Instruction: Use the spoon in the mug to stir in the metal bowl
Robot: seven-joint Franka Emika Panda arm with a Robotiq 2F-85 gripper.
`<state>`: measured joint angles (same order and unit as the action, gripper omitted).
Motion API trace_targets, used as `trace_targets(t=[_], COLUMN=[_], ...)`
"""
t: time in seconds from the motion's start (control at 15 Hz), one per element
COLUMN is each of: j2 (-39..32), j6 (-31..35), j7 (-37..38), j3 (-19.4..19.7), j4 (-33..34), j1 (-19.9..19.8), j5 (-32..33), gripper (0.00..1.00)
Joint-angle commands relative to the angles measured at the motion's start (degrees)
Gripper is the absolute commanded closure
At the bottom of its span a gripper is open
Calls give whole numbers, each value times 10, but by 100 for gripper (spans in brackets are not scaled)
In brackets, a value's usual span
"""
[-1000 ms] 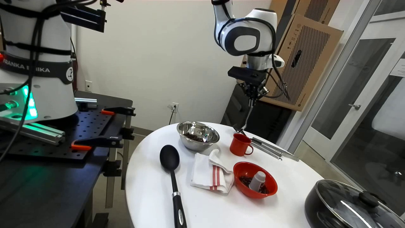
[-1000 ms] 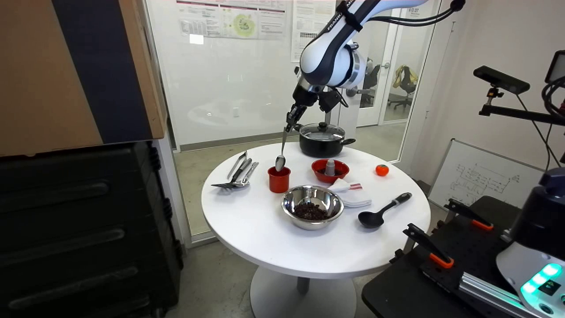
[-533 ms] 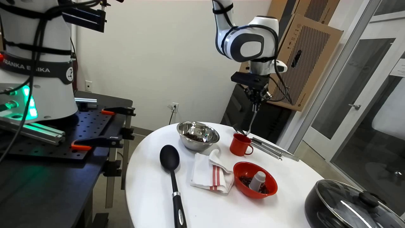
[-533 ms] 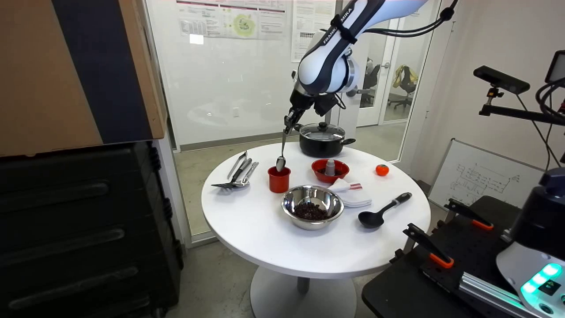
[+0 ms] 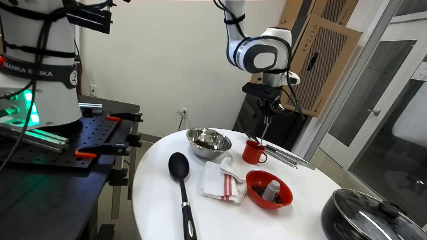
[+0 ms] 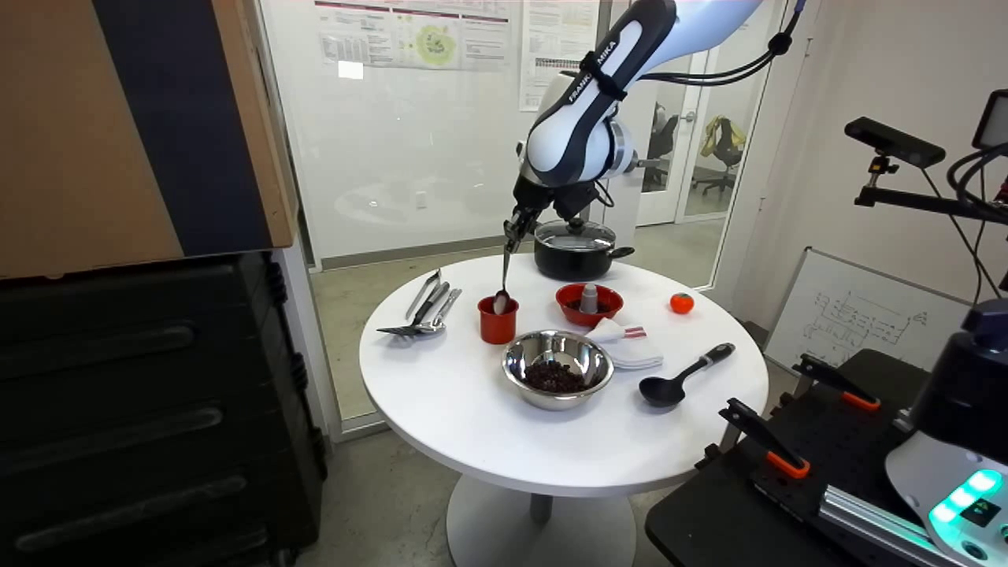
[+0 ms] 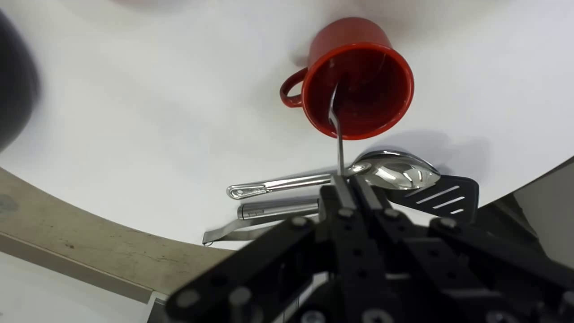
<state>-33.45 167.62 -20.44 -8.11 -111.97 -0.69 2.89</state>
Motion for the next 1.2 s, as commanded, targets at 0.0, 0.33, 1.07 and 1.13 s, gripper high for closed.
trace_targets(t=[0.0,0.33,1.07,1.13], j2=[-18,-32,-9,-5], j6=[-4,-5,-10,-14], j7=[33,43,104,103], j3=[20,26,27,22], j4=[16,8,-30,-35], j1=[17,16,15,10], j5=[21,18,2,-1], gripper=[99,99,99,99])
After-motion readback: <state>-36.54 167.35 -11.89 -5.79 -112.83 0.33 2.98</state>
